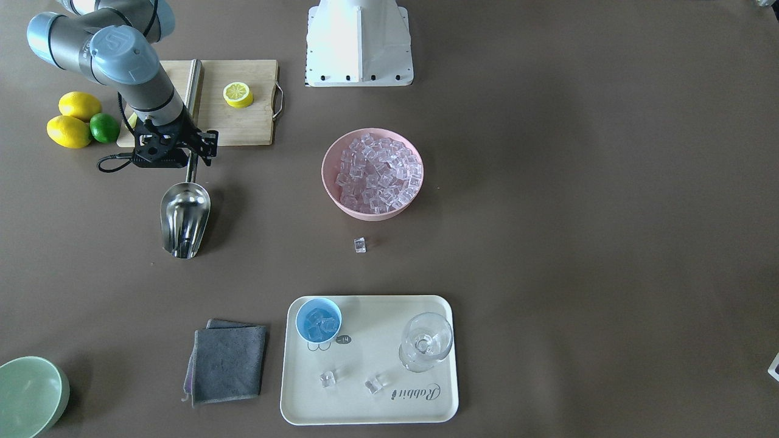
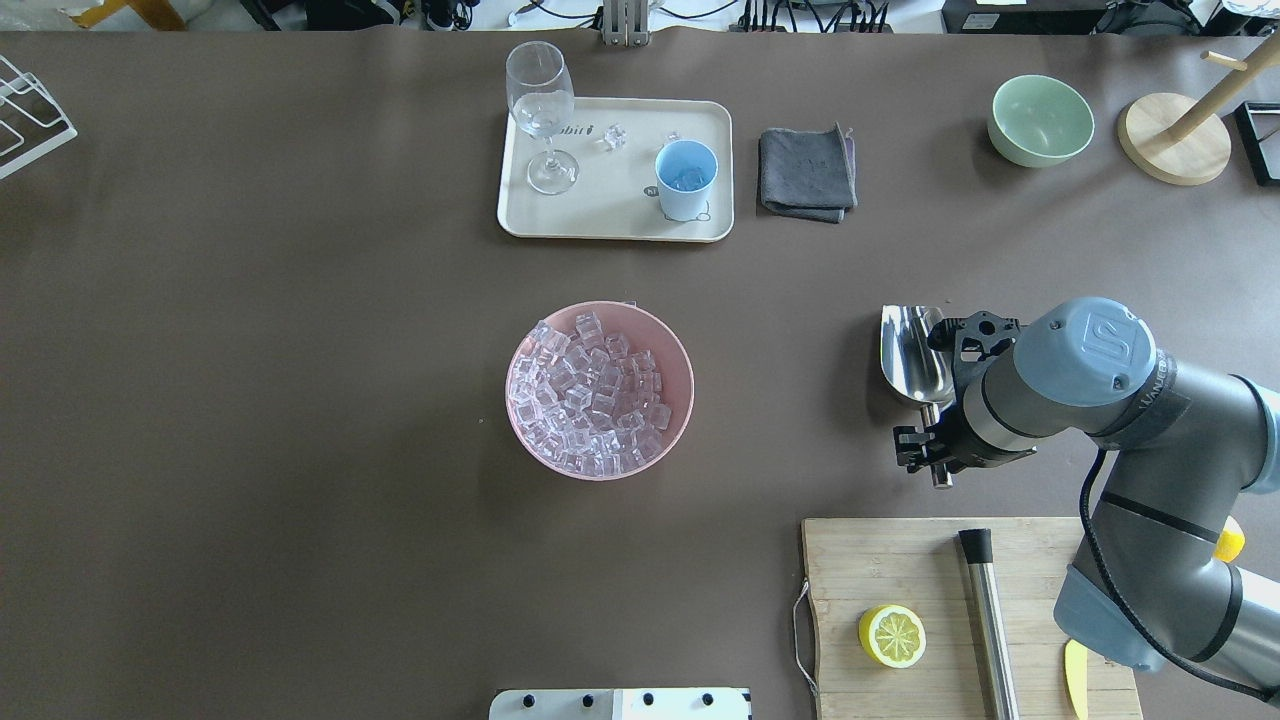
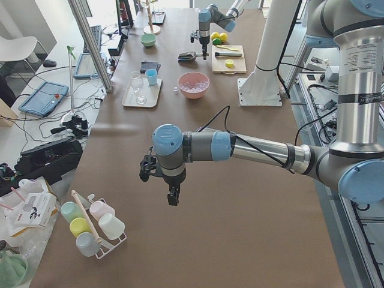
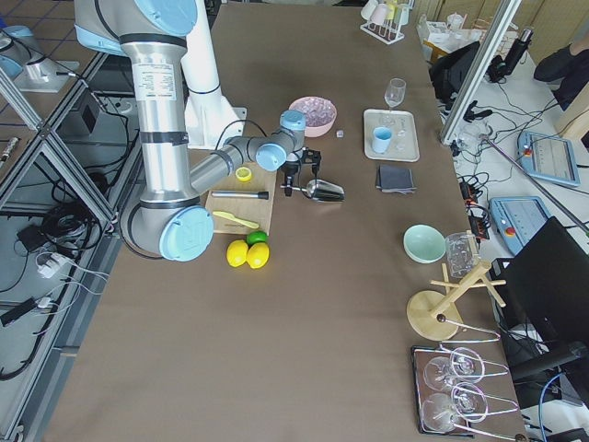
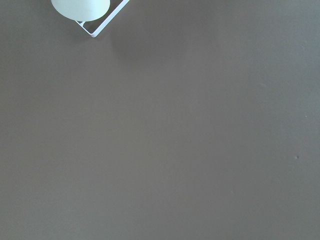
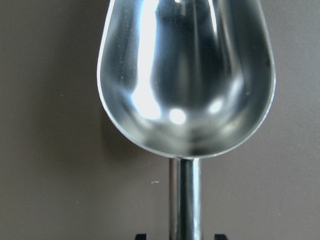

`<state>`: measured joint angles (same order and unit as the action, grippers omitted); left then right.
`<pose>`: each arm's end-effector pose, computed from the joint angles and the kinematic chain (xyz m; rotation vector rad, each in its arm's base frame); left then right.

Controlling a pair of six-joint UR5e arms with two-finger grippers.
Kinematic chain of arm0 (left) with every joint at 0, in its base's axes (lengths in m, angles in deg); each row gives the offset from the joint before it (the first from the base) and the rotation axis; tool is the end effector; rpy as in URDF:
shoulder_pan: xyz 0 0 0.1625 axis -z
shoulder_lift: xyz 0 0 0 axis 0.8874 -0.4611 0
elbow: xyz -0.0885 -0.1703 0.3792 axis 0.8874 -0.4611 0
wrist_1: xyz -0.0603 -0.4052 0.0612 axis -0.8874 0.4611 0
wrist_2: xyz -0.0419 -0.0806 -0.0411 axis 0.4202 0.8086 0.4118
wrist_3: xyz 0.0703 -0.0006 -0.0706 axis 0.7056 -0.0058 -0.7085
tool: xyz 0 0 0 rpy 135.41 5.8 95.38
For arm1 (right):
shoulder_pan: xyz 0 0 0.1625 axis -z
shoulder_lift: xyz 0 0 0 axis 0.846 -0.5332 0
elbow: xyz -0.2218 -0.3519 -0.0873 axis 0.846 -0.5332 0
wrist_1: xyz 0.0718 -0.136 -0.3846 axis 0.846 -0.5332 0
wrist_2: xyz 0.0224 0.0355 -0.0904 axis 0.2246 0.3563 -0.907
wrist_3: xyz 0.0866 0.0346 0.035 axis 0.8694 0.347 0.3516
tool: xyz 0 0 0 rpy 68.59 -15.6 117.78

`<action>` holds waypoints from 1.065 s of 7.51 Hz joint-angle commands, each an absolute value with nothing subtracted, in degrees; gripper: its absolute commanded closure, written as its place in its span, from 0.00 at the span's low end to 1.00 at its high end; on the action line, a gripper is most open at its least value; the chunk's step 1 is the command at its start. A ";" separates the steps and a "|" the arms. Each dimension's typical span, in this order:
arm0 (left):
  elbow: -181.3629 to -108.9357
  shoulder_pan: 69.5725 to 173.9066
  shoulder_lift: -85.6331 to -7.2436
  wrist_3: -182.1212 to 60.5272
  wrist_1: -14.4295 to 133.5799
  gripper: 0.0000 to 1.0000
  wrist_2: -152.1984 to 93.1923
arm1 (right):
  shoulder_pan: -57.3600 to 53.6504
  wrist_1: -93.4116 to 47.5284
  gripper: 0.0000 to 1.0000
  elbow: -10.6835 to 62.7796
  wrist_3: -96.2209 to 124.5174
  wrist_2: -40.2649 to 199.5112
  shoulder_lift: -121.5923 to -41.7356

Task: Put ice in cup with scoop
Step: 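Lower the scoop onto the table and open the right gripper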

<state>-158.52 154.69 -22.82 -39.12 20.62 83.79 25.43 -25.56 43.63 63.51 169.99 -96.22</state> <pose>-0.0800 -0.4500 0.5910 0.0230 0.7830 0.0634 -0.3963 -0.3620 0.4264 -0.0478 -0.7431 0.0058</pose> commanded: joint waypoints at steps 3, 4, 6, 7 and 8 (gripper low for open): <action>-157.90 154.65 -22.71 -39.12 20.99 0.02 82.56 | 24.30 -26.09 0.00 44.67 63.04 170.07 -96.23; -156.50 154.65 -22.54 -38.86 21.34 0.02 82.56 | 22.99 -26.26 0.00 45.37 61.04 170.15 -96.14; -156.58 154.74 -22.45 -38.60 21.34 0.02 82.47 | 18.95 -28.35 0.00 47.65 58.31 171.90 -96.41; -156.92 155.79 -22.10 -38.60 21.34 0.02 82.64 | 17.02 -33.25 0.00 49.92 52.72 172.09 -96.23; -156.05 157.88 -22.10 -38.60 21.17 0.02 82.56 | 14.99 -35.64 0.00 49.86 47.19 172.00 -96.23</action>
